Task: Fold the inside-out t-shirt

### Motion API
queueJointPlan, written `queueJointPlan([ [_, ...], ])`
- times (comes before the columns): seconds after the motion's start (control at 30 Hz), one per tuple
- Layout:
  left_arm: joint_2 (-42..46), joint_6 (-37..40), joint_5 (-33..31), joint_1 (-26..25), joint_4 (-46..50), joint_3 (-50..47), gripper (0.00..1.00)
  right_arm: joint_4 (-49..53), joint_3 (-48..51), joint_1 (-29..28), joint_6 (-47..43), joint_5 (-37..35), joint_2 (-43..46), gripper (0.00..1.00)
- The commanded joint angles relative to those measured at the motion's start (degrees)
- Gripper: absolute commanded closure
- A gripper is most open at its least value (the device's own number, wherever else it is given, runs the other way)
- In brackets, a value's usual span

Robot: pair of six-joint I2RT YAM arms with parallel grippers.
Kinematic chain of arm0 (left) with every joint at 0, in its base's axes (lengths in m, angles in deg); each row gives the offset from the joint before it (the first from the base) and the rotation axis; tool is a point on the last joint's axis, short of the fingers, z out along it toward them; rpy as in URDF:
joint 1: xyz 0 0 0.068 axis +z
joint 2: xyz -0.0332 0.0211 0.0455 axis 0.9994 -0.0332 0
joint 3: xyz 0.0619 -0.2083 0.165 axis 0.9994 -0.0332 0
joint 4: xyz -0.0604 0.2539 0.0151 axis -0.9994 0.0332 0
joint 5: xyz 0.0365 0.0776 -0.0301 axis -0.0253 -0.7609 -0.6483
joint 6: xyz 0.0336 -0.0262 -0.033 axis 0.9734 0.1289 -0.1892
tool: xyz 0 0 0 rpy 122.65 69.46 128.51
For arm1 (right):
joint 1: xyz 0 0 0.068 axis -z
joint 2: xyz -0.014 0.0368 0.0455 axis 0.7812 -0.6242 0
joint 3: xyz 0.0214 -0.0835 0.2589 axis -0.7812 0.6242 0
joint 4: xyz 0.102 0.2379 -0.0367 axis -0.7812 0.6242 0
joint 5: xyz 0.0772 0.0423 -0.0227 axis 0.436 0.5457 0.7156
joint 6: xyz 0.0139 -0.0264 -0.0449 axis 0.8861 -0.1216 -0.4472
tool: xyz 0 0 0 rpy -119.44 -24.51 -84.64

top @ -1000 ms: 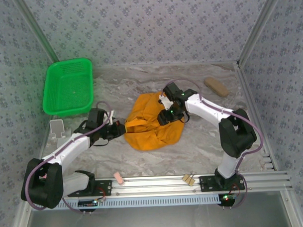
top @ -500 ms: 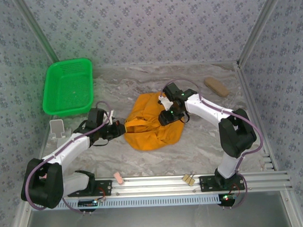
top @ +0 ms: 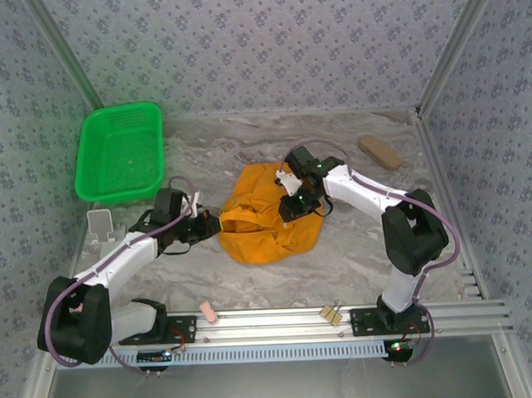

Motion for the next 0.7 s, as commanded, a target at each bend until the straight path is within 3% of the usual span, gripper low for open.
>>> queueJointPlan([
  [0.0, -0.1, 0.3, 1.3, 0.6, 0.3, 1.7, 1.0, 3.8, -2.4, -2.3, -2.3, -4.2, -1.4, 0.7],
  [0.17, -0.2, 0.2, 1.5, 0.8, 0.4, 1.7, 1.0, 4.9, -3.3, -5.4, -2.9, -10.6, -3.2, 0.67],
  [0.3, 0.0, 0.3, 1.5, 0.9, 0.6, 1.7, 1.0, 5.6, -4.4, -6.9, -2.8, -14.8, -4.2, 0.77],
  [0.43, 1.2, 0.2, 1.0, 1.4, 1.8, 2.6, 1.0, 5.3, -5.6, -7.3, -1.2, -19.4, -2.7, 0.98],
  [0.67, 5.1, 3.9, -3.5, 1.5, 8.3, 12.3, 1.0, -7.1, -7.5, -4.2, 6.6, -27.2, 11.2, 1.0],
])
